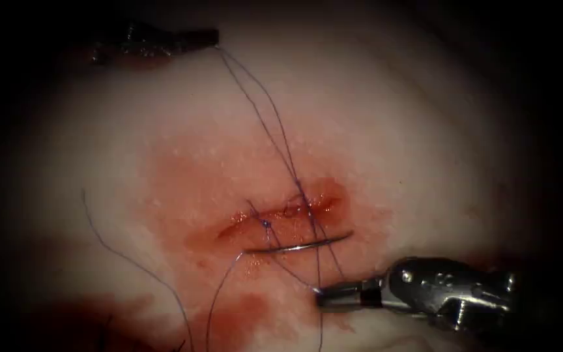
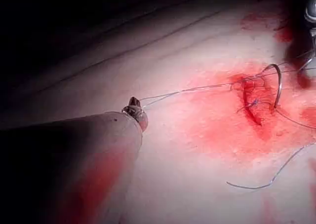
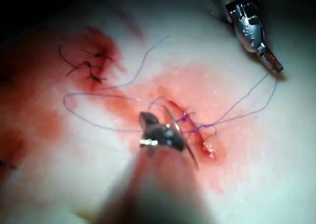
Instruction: Wound Closure
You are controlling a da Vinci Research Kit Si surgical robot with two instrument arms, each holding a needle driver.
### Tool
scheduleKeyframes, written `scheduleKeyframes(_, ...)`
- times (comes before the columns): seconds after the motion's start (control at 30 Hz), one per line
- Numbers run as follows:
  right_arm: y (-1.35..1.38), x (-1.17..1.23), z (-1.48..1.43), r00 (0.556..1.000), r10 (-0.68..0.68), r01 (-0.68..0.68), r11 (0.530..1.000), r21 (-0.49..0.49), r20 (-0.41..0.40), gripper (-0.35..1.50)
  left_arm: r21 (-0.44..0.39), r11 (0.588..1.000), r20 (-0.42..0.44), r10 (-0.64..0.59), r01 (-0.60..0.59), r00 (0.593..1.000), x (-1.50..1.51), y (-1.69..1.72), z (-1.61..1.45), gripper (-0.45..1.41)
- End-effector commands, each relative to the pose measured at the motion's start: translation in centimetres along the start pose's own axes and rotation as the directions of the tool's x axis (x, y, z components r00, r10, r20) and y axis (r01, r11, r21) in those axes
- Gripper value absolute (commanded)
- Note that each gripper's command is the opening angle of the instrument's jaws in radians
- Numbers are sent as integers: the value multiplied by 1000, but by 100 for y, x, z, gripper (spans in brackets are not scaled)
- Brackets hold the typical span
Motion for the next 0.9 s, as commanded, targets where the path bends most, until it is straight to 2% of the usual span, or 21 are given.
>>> scheduleKeyframes(0.03, -10, 1, 12, 1000, -10, 9, 1000, 23, 1, -35, 1, 1000, -1, 2, -2, 1000, -2, -2, 8, -45)
scheduleKeyframes(0.2, -39, 1, 17, 999, -41, 42, 996, 85, -10, -35, 5, 1000, 3, 4, -4, 1000, -7, -3, 11, -45)
scheduleKeyframes(0.37, -74, 4, 9, 997, -70, 74, 988, 137, -31, -35, 8, 1000, 8, 1, -1, 1000, -11, -7, 14, -45)
scheduleKeyframes(0.73, -91, -7, -4, 996, -85, 90, 985, 150, -36, -35, 14, 1000, 18, -5, 5, 1000, -15, -19, 26, -45)
scheduleKeyframes(0.9, -115, -15, 0, 994, -99, 105, 979, 173, -39, -35, 16, 1000, 22, -7, 7, 1000, -18, -26, 31, -45)
